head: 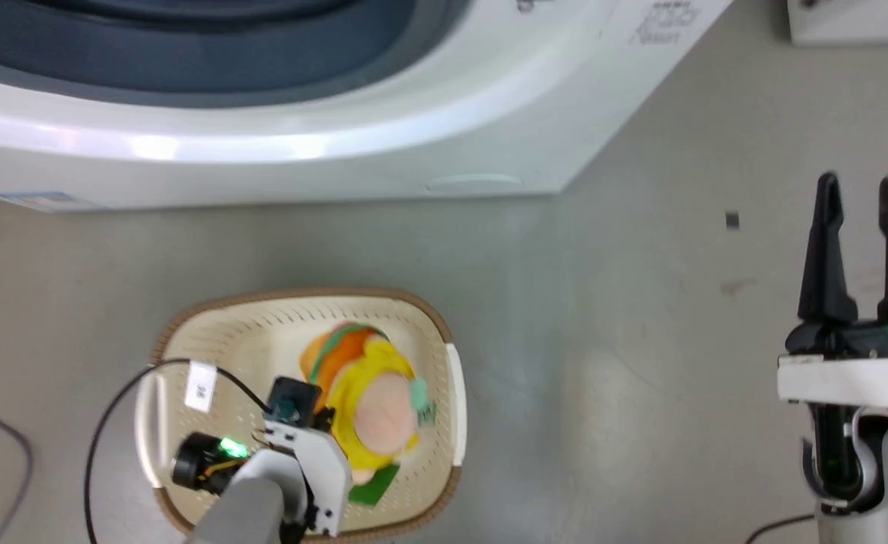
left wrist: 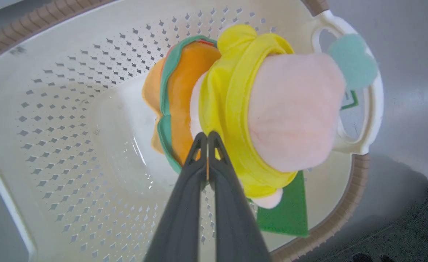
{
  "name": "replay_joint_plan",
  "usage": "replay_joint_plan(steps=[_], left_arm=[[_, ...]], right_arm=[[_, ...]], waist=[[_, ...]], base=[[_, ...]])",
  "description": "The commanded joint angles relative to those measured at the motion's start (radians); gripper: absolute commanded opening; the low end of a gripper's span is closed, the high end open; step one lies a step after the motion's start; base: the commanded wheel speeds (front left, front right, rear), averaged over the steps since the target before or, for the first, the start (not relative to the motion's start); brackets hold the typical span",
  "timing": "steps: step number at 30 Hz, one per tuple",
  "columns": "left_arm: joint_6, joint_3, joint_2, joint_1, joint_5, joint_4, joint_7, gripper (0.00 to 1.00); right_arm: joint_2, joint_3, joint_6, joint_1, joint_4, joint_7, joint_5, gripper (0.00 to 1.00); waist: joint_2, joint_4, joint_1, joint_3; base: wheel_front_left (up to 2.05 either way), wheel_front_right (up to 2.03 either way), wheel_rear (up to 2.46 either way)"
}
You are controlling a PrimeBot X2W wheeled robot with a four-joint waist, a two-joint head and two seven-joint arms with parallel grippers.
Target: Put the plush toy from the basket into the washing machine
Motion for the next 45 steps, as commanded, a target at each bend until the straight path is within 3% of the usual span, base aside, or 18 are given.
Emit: replay_joint_plan(steps=[1, 6, 27, 45], left_arm=[[-0.003, -0.003, -0.004, 0.017, -0.006, -0.004, -0.009, 0.0], [-0.008, -0.013, -0.017, 0.058, -0.01, -0.046, -0.018, 0.0], [0.013, 0.033, -0.027, 0.256, 0.023, -0.509, -0.019, 0.0], [0.073, 0.211, -0.031, 0.263, 0.062, -0.856, -0.019, 0.0]], right_arm=[[0.0, -0.001, -0.001, 0.015, 0.005, -0.005, -0.005, 1.0], [0.0, -0.003, -0.001, 0.059, 0.014, -0.005, -0.019, 1.0], [0.0, -0.016, -0.001, 0.206, 0.027, -0.005, -0.039, 1.0], [0.0, -0.021, -0.001, 0.214, 0.012, -0.005, -0.045, 1.0]], waist=[[0.0, 0.035, 0.0001, -0.057], [0.0, 0.061, 0.0001, -0.135], [0.0, 0.143, 0.0001, -0.345], [0.0, 0.145, 0.0001, -0.37]], base=[[0.0, 0.0, 0.0], [0.0, 0.0, 0.0], [0.0, 0.0, 0.0], [0.0, 0.0, 0.0]])
